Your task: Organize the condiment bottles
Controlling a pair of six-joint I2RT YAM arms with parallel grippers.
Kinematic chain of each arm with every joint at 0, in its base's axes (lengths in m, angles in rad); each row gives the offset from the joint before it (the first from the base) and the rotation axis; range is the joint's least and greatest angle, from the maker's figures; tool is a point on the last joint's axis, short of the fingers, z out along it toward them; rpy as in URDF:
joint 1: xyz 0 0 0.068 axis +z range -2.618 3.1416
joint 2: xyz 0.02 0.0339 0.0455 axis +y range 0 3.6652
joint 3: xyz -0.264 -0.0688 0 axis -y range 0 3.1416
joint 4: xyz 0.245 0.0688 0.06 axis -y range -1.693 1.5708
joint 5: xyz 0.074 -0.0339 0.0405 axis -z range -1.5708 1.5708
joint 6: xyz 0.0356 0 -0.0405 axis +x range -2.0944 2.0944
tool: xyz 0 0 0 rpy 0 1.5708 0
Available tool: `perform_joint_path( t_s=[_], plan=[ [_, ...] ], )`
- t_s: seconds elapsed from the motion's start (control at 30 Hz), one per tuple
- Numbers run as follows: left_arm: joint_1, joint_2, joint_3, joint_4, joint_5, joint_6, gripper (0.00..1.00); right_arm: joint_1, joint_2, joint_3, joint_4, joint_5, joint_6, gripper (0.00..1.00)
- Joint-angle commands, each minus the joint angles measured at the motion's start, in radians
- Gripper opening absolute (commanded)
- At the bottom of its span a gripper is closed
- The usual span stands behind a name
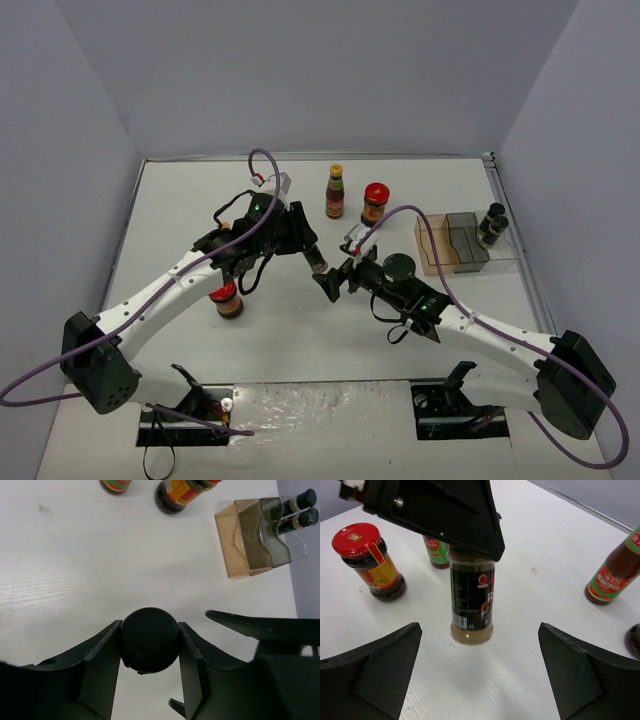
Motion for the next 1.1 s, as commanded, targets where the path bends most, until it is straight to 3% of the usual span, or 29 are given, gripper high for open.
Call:
perform_joint_path(
  t_s=[0.0,0.27,0.5,0.8,1.07],
  plan=[
    [-0.011,0.004,-0.019,0.166,-0.152,0.152,0.00,0.005,-0.115,-0.001,-0.111,0.093,0.011,1.00],
    [-0.036,0.115,-0.130,0.510,-0.322,0.339,0.00,0.007,-0.346,-0.081,-0.278,0.133,0.130,1.00],
    [-0.069,0.219,-0.203,0.767,-0.407,0.443,0.00,0.007,-0.496,-0.102,-0.384,0.193,0.123,1.00],
    [-0.094,0.300,-0.252,0.898,-0.436,0.460,0.01,0.008,-0.494,-0.097,-0.392,0.187,0.143,1.00],
    [-0.133,0.382,-0.240,0.912,-0.465,0.470,0.05,0.009,-0.491,-0.097,-0.391,0.183,0.150,1.00]
  ],
)
